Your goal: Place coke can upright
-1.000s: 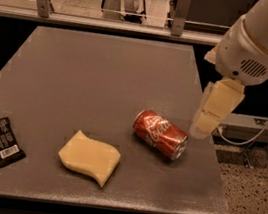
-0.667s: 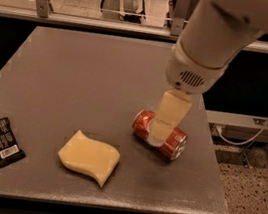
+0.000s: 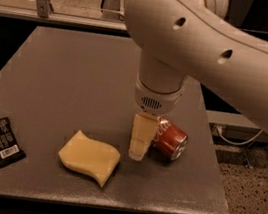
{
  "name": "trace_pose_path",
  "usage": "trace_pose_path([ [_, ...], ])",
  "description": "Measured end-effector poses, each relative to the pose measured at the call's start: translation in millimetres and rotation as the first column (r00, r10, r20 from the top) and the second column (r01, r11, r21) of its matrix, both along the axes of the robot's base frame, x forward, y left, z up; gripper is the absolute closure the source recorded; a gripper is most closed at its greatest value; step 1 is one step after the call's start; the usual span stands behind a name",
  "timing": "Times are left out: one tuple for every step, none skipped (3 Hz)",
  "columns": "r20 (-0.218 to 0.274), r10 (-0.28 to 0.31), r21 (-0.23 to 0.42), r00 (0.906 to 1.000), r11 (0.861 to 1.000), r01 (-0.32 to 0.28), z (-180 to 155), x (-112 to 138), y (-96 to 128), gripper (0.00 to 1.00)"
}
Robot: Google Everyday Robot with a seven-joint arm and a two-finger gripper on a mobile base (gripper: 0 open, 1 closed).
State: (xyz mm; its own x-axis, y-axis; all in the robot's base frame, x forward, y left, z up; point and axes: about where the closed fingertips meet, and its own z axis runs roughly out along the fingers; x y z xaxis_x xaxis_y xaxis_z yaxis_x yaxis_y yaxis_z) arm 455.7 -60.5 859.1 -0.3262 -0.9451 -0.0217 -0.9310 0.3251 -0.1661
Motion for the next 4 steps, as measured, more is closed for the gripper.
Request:
trace_pose_path([
  [-0.035,-0.035,-0.01,0.9987,0.999,0.035,-20,-1,2,0.0],
  [-0.055,-0.053,-0.003,0.997,0.999,0.053,-30,-1,9,0.18],
  [-0.069,-0.055,0.034,0.9961,0.998,0.057,-28,-1,13,0.41],
  [-0.085,-0.019,0.097,0.9962,0.995,0.027,-18,-2,20,0.64],
])
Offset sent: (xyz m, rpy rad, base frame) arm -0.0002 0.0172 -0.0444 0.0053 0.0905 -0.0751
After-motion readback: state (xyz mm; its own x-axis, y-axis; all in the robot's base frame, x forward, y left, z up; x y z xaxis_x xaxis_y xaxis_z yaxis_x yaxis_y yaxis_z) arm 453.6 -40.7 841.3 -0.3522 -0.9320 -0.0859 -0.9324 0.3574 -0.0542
